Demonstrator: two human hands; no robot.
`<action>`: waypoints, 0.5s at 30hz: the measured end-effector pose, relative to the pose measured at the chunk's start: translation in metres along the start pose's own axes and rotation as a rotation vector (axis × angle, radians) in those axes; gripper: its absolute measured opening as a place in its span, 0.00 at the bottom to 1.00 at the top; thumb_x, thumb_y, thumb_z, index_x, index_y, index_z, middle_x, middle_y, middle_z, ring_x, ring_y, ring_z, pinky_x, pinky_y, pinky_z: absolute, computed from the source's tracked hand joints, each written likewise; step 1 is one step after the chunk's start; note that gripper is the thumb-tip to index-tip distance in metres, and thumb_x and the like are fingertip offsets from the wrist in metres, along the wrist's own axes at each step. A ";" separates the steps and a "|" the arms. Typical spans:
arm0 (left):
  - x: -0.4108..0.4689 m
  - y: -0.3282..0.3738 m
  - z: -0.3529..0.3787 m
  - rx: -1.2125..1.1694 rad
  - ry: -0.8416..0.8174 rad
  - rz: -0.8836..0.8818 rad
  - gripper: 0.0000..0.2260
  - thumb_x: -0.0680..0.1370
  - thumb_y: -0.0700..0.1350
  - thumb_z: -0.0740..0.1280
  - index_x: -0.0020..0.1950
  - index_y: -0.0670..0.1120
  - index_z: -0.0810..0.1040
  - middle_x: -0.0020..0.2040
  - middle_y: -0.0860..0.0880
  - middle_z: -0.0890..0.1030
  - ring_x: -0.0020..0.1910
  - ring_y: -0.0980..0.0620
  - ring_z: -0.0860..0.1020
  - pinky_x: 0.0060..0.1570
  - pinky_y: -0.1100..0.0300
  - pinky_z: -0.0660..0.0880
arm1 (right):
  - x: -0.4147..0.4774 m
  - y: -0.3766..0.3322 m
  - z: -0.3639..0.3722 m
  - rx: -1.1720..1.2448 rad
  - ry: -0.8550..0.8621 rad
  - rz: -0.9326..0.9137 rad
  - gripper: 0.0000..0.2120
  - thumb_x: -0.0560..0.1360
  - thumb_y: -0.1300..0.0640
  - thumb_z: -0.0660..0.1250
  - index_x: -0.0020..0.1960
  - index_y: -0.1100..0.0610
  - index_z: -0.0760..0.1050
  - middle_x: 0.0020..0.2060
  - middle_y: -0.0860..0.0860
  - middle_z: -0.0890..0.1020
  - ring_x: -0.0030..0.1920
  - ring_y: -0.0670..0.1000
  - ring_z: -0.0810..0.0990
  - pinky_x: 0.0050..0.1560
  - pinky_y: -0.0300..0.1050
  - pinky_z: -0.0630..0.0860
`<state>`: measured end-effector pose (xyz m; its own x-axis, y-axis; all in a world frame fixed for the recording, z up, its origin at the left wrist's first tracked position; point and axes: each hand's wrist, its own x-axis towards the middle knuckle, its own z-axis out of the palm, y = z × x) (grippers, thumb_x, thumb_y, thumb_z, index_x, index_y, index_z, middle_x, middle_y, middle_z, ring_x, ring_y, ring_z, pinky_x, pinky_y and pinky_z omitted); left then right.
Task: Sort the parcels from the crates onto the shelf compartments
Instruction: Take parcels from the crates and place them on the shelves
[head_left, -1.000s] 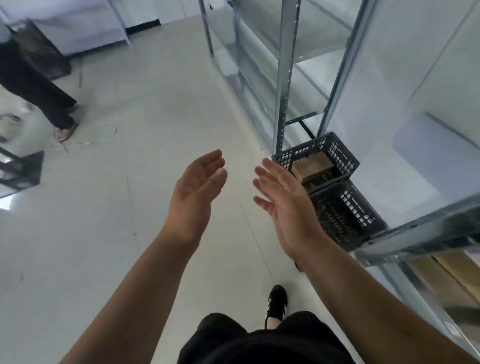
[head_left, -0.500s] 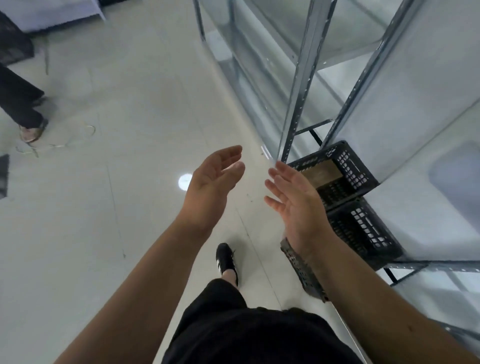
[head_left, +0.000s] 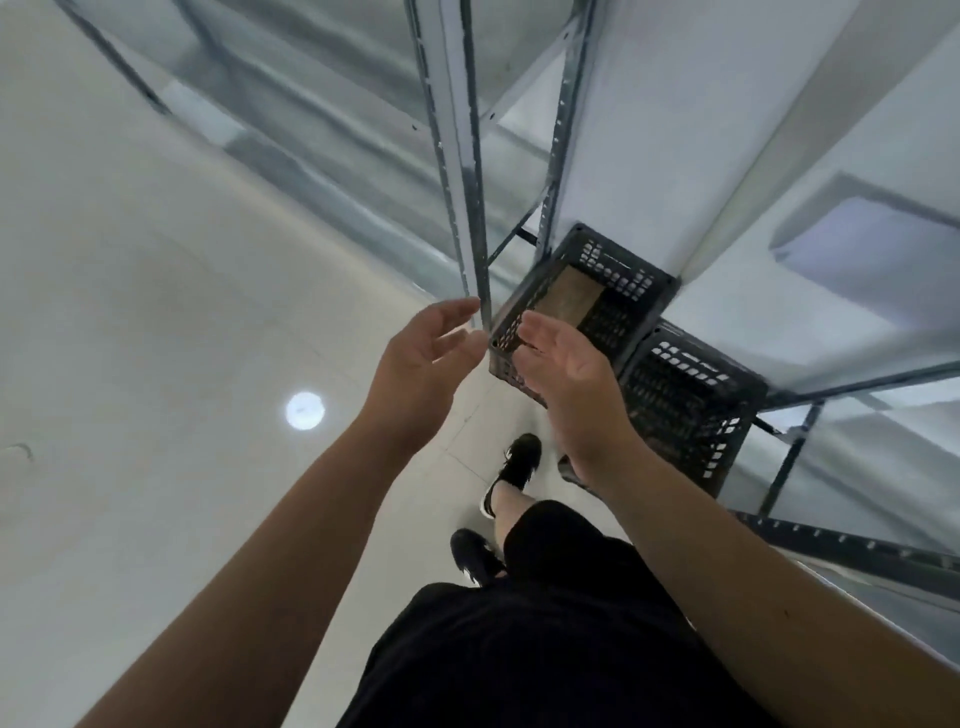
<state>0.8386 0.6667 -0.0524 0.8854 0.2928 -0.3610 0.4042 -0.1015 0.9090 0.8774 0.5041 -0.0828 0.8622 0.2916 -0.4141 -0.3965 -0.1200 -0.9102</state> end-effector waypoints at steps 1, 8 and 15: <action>0.015 0.003 0.006 0.021 -0.039 0.003 0.12 0.85 0.45 0.67 0.66 0.58 0.77 0.60 0.64 0.80 0.55 0.74 0.79 0.50 0.76 0.74 | 0.012 0.000 -0.004 0.002 0.038 0.000 0.21 0.84 0.57 0.68 0.76 0.51 0.74 0.70 0.44 0.80 0.70 0.40 0.76 0.65 0.36 0.74; 0.113 0.029 0.040 0.100 -0.147 -0.046 0.10 0.86 0.45 0.65 0.66 0.55 0.79 0.56 0.61 0.83 0.52 0.70 0.80 0.50 0.72 0.77 | 0.100 -0.008 -0.043 0.070 0.212 0.094 0.20 0.84 0.59 0.67 0.76 0.54 0.74 0.67 0.48 0.80 0.63 0.40 0.81 0.49 0.30 0.78; 0.192 0.042 0.080 0.193 -0.272 -0.102 0.12 0.85 0.45 0.66 0.69 0.51 0.79 0.57 0.58 0.82 0.48 0.70 0.81 0.44 0.73 0.77 | 0.152 -0.016 -0.093 0.148 0.399 0.167 0.20 0.84 0.55 0.68 0.75 0.50 0.74 0.67 0.45 0.80 0.68 0.46 0.78 0.74 0.53 0.74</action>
<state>1.0442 0.6427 -0.1007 0.8566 0.0491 -0.5136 0.5065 -0.2702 0.8188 1.0443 0.4619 -0.1329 0.8253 -0.1121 -0.5534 -0.5558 0.0113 -0.8312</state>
